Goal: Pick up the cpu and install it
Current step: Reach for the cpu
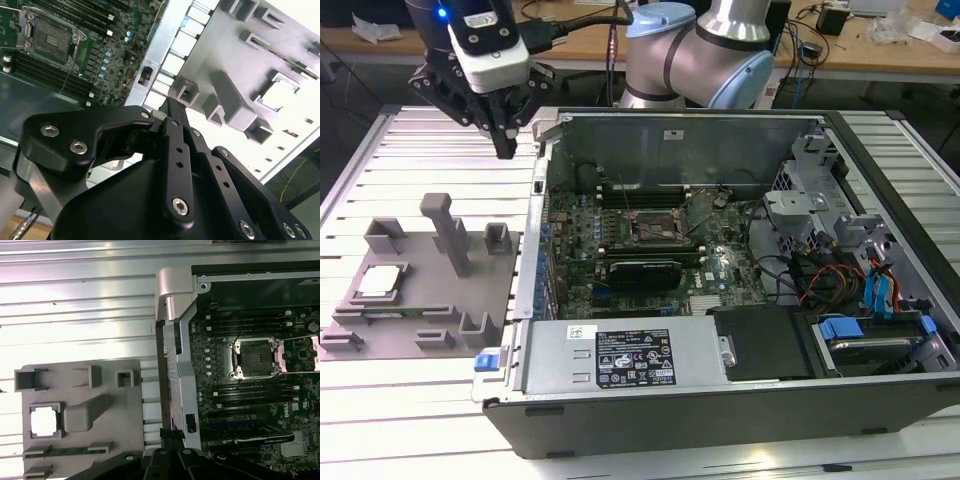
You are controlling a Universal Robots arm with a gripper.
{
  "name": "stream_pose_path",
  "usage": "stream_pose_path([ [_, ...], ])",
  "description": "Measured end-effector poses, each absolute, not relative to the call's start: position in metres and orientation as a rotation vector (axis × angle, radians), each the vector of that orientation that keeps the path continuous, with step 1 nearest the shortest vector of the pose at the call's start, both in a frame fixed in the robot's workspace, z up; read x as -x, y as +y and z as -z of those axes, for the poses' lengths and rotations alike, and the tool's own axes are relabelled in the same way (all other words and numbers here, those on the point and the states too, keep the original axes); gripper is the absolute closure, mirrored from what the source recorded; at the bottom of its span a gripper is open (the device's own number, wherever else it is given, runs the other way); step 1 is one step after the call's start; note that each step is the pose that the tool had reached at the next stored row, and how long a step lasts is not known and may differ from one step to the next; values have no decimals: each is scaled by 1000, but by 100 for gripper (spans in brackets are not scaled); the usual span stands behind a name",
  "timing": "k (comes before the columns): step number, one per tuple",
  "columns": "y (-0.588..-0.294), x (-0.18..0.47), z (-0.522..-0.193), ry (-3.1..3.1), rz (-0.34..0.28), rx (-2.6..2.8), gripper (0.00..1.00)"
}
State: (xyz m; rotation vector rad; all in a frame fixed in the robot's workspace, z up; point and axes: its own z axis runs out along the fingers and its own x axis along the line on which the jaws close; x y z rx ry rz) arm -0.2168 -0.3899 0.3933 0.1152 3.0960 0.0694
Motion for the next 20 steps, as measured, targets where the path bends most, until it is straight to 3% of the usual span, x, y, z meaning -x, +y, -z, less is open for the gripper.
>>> stream_pose_path([
  [20, -386, 257, -393, 3085, -70, -115, 89],
])
